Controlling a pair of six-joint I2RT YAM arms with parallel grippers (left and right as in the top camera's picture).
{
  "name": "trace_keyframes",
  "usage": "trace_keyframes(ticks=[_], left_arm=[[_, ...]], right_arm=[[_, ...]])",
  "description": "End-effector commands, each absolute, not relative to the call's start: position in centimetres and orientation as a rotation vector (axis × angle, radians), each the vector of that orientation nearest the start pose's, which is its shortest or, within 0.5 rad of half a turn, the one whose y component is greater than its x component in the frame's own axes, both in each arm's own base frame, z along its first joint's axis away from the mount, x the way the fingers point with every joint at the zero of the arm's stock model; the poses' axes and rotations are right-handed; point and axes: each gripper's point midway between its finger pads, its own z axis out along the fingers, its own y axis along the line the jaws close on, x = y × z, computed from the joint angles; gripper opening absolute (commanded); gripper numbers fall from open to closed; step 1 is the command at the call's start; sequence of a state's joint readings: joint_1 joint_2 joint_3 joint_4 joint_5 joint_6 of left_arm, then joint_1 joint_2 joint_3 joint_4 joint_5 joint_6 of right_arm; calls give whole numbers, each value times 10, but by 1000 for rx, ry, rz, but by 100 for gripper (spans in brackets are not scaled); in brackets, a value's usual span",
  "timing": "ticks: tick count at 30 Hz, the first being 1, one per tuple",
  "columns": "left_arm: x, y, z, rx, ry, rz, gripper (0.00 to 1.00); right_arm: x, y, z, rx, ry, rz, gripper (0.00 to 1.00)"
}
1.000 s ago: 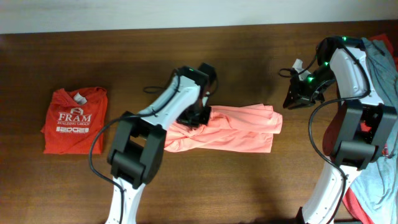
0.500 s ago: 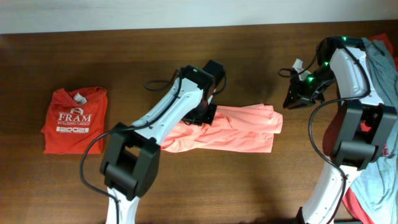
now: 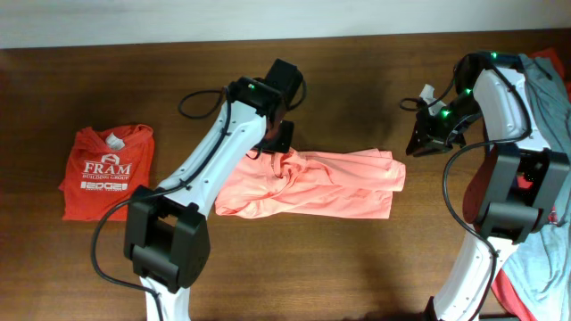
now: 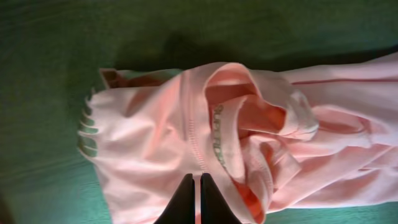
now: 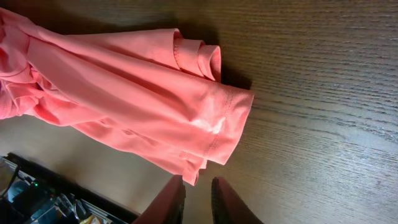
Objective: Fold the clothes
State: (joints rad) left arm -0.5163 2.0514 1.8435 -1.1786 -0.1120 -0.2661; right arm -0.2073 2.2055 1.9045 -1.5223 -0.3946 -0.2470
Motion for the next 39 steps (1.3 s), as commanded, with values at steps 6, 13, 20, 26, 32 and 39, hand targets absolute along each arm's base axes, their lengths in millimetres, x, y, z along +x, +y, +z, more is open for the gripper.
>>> trace_keyframes(ticks=[6,13,20,26,32,39], left_arm=[[400,-199,103,327,2900,90,25],[393,-205,53,352,3022,90,25],[391,-204,26,362,3073,122,25],[389,-203,24,366,3080,127,0],[388,-210,47,369,3097,82,0],[373,-254,71,486,3108,-183,0]], right_arm=[[377,-11,93,8,3192,729,21],[377,-11,94,9,3193,730,21],[377,-11,93,9,3195,730,21],[377,-11,93,9,3195,730,21],[377,-11,93,8,3192,728,20],[378,-11,93,8,3192,728,21]])
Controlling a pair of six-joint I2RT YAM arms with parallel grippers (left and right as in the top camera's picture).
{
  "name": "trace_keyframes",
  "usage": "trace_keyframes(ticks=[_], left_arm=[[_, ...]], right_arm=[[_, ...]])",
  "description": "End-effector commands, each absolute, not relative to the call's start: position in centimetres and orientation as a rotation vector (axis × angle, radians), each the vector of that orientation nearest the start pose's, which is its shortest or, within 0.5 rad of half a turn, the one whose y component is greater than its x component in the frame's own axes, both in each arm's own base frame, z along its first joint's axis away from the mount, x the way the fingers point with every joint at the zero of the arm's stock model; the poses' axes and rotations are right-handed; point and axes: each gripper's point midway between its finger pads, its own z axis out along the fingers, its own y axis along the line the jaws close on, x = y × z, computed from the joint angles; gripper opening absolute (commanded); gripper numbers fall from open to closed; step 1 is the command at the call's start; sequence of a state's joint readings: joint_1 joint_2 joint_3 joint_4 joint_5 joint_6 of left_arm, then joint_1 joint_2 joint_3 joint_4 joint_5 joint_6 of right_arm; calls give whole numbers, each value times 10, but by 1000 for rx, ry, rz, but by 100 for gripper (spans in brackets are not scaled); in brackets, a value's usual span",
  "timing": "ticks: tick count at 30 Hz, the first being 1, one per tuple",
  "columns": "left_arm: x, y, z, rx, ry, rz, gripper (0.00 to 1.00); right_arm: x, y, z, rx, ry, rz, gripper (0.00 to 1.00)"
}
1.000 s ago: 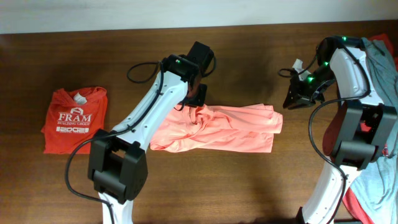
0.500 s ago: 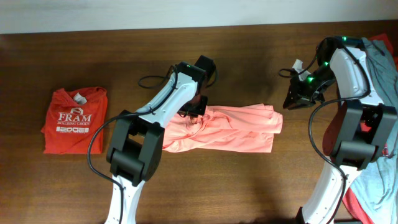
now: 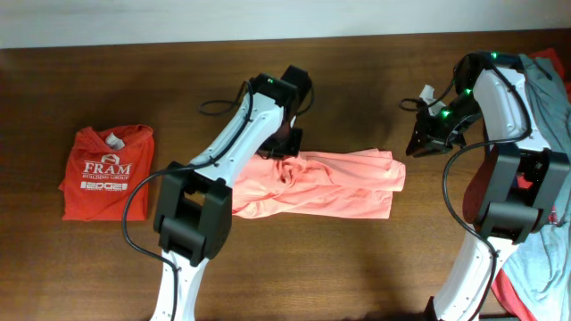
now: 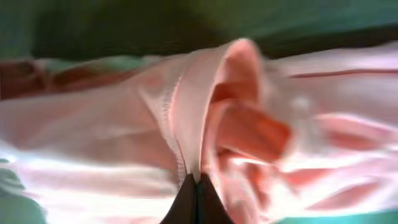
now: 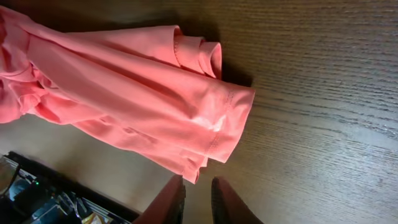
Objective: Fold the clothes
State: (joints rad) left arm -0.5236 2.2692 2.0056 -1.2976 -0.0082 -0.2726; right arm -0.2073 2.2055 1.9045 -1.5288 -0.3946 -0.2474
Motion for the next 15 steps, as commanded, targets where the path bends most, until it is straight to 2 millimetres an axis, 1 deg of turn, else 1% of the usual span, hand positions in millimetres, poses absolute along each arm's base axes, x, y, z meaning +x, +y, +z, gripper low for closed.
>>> trace_keyframes(ticks=[1,5,7,12,15], left_arm=[[370,-260,69,511,3107,-191,0],[356,-284,64,608,3090,-184,0],[348,-293,59,655,3087,-160,0],[333,-303,39,736,3105,-84,0],[330,-304,34,749,3111,-63,0]], right_arm=[[378,-11,93,8,3192,728,20],[378,-11,93,8,3192,728,21],[378,-11,93,8,3191,728,20],[376,-11,94,10,3197,731,21],[376,-11,94,11,3200,734,20]])
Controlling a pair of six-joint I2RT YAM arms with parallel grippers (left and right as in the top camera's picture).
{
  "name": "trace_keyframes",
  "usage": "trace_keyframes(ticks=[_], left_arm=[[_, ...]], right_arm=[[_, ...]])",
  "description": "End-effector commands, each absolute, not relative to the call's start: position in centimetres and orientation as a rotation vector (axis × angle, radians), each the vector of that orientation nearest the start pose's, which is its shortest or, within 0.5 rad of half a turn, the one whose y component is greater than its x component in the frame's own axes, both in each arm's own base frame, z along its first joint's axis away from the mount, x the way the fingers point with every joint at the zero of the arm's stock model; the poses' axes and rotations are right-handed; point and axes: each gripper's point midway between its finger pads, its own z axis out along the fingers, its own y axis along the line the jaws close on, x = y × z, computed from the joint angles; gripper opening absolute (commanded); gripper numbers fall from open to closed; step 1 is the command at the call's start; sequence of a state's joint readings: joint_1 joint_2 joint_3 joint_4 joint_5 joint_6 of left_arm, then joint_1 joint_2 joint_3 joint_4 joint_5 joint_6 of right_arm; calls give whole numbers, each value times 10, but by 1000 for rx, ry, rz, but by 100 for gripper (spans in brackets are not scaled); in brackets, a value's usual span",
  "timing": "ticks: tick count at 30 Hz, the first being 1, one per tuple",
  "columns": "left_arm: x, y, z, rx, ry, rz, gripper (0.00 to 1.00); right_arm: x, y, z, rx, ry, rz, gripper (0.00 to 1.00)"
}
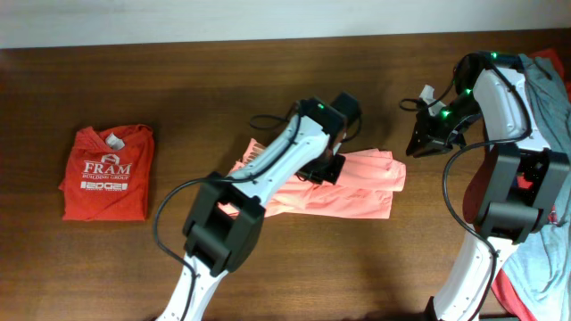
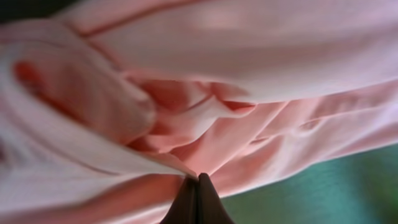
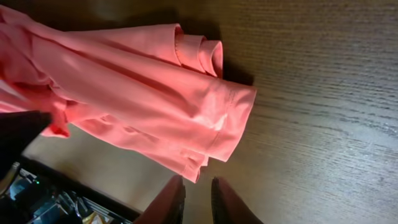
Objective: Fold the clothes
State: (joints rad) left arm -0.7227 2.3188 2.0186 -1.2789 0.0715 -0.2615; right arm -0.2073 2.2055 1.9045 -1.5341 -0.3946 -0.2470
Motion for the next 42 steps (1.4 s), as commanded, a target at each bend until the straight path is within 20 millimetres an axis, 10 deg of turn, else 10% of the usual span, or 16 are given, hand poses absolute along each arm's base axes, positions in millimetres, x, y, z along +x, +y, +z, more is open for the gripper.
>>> trace_keyframes(ticks=[1,15,22,42], left_arm=[[331,-303,35,749,3107,-55,1],[399,-242,144,519,2863,180,5],[406,-172,137,311,3003,266,6],[425,-73,138,-99,3055,335,6]], right_arm=[[376,-11,94,11,3200,734,20],[366,-17,92,7,3253,678,26],[347,-13,67,28,3323,717,40],[319,48,-10,-67,3270,937,53]])
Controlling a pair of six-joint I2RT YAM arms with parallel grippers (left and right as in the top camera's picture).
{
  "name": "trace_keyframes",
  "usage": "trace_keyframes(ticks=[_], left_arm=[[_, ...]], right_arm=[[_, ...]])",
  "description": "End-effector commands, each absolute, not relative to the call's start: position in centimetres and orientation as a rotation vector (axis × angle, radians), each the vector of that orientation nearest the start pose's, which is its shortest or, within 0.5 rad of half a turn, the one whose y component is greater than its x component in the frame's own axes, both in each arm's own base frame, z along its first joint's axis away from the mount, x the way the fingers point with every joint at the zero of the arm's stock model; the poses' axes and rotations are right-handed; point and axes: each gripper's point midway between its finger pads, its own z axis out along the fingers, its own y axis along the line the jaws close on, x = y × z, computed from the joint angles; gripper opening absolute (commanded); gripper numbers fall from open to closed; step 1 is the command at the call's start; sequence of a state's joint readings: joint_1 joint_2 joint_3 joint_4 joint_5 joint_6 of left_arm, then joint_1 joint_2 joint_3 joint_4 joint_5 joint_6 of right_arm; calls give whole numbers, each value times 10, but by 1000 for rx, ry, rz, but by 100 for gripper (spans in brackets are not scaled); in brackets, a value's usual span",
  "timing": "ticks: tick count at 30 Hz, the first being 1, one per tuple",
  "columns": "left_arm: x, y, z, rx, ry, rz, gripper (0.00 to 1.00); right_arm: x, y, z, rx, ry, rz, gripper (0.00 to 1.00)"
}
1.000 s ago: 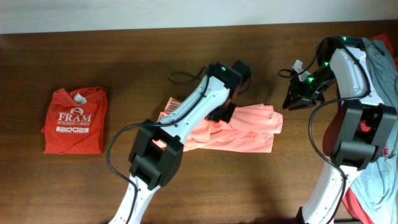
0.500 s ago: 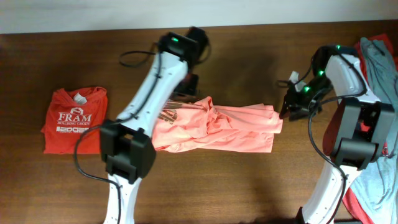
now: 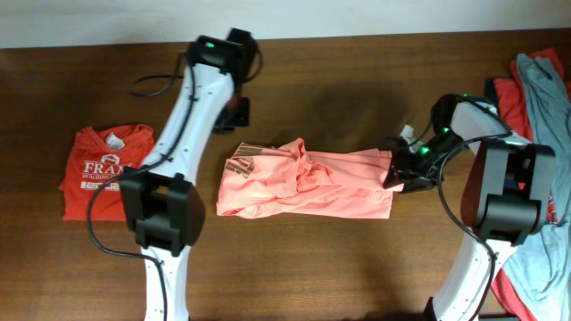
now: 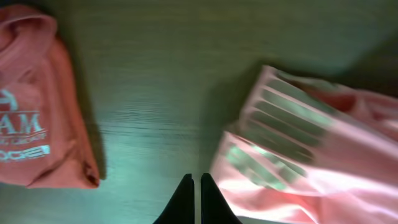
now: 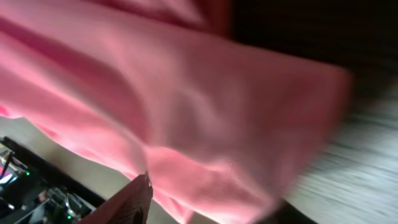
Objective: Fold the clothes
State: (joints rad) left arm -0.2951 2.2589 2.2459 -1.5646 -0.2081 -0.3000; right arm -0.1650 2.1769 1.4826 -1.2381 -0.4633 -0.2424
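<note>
The pink shirt lies crumpled lengthwise across the middle of the table, with a printed patch showing at its left end. A red shirt lies folded at the far left. My left gripper hovers over bare wood behind the pink shirt's left end; its fingers are shut on nothing. The pink shirt and the red shirt both show below it. My right gripper is at the pink shirt's right edge. Pink cloth fills that view; one finger shows far left, the other is hidden.
A heap of grey and red clothes hangs over the table's right edge, and more red cloth lies at the lower right. The table's back edge meets a pale wall.
My left gripper has let go of the pink fold and moved from over the shirt's middle to bare table behind its left end. My right gripper has come down onto the shirt's right edge.
My left gripper was shut at the pink shirt's collar near the left end. Then it pinched a fold there, and then held that fold over the shirt's middle. Now the shirt lies free with a printed patch showing. My right gripper stayed off the right corner until now.
</note>
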Motion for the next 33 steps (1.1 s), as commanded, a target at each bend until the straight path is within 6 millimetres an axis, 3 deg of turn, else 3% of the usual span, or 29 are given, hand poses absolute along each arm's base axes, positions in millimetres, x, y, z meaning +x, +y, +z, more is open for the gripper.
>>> trace_keyframes(ticks=[1,2,4,5,9,12,17,21,24,27,33], left_arm=[[426,-70,138,-111,3056,336,6],[426,-67,138,-122,3056,337,6],[427,-62,138,-137,3057,338,6],[427,-61,138,-142,3058,339,6],[425,-58,138,-137,3063,356,6],[425,-50,140,-143,3056,410,6],[425,-40,140,-179,3059,416,6],[426,-40,139,-184,3060,403,6],[426,-43,139,-177,3059,389,7],[426,-47,138,-175,3064,361,6],[425,-50,138,-175,3072,340,8]], right_arm=[[319,53,-13,-90,3263,936,49],[320,57,-15,-112,3259,930,43],[322,62,-16,-148,3250,919,9],[322,62,-17,-140,3252,911,4],[327,37,-16,14,3313,739,4],[338,9,1,110,3286,635,4],[362,-50,62,263,3125,477,4],[367,-63,103,283,3053,441,4],[366,-51,125,235,3053,435,4],[367,-22,141,114,3063,436,4],[373,62,153,-213,3042,420,4]])
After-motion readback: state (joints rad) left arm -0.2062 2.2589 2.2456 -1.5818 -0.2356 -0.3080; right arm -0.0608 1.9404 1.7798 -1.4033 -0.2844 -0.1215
